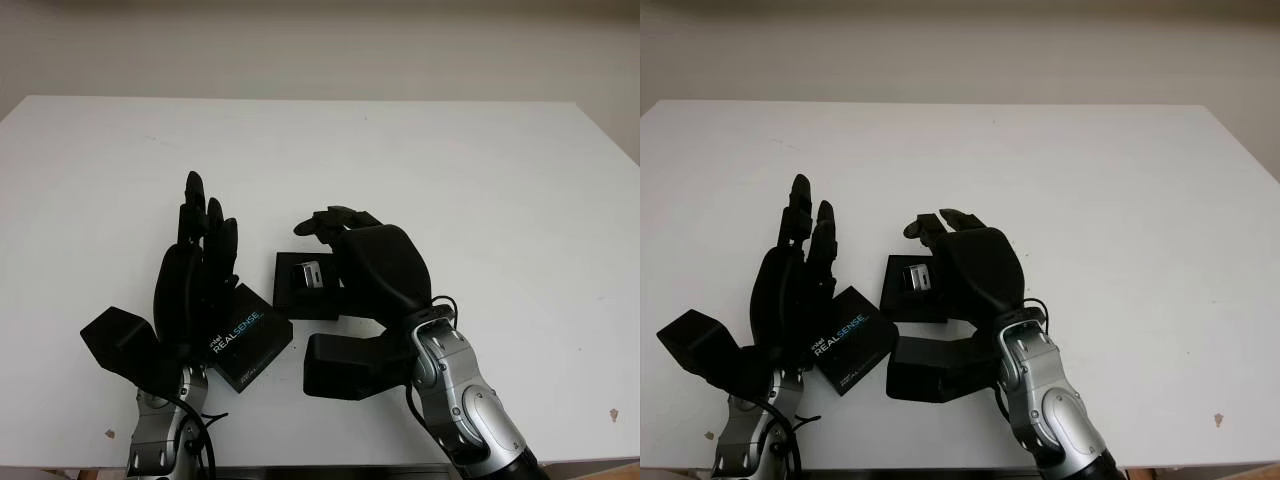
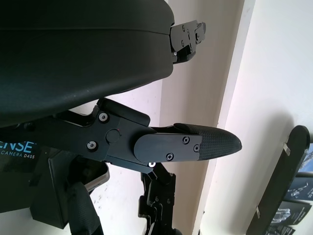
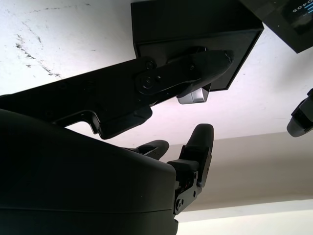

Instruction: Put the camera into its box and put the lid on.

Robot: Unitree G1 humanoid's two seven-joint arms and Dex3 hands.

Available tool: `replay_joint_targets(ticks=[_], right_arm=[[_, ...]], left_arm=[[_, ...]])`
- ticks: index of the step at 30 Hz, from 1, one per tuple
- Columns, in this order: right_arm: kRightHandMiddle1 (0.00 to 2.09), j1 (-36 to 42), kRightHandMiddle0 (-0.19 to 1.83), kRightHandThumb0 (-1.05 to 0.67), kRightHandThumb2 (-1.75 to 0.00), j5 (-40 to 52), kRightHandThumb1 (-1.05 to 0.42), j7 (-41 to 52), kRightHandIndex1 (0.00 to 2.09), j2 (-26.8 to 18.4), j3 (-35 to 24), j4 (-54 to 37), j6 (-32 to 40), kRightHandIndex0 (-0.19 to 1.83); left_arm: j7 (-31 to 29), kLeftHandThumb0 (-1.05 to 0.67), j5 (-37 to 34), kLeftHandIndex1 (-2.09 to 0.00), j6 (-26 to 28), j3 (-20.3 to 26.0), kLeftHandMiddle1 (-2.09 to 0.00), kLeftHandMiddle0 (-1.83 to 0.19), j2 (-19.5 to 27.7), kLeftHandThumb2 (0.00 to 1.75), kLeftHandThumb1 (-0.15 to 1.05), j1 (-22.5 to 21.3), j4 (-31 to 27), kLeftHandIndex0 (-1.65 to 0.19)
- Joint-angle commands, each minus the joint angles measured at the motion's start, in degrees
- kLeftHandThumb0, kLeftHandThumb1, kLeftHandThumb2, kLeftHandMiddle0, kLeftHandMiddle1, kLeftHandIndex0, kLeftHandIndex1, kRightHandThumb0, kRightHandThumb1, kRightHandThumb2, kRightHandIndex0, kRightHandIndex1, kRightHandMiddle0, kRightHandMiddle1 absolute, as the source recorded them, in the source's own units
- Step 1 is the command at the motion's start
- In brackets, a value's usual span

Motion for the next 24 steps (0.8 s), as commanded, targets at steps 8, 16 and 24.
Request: replay_joint_targets(ticks=[8, 16, 24], right_arm=[[0.85, -1.16, 0.31, -0.76, -0.06, -6.24, -1.05, -1.33, 0.21, -1.54, 2.26, 0.91, 0.65, 0.35], [1.5, -2.29, 0.28, -0.74, -0.05, -16.94, -1.03, -4.52, 0.29, -2.8, 4.85, 3.41, 2.17, 0.46], [1.6, -4.06, 0.31, -0.71, -0.06, -24.08, -1.03, 1.15, 0.35, -4.42, 5.86, 3.65, 2.69, 0.51]], left_arm=[[0.38, -0.75, 0.28, 0.0, 0.58, -0.46, 0.0, 0.19, -0.17, 0.38, 1.05, 1.03, 0.03, 0.19], [-0.06, -0.74, -0.1, 0.0, 0.17, -0.35, 0.0, 0.19, -0.13, 0.37, 1.05, 1.11, -0.14, 0.19], [-0.36, -0.74, -0.22, 0.0, -0.27, -0.12, 0.0, 0.19, -0.05, 0.38, 1.05, 1.03, 0.04, 0.19]])
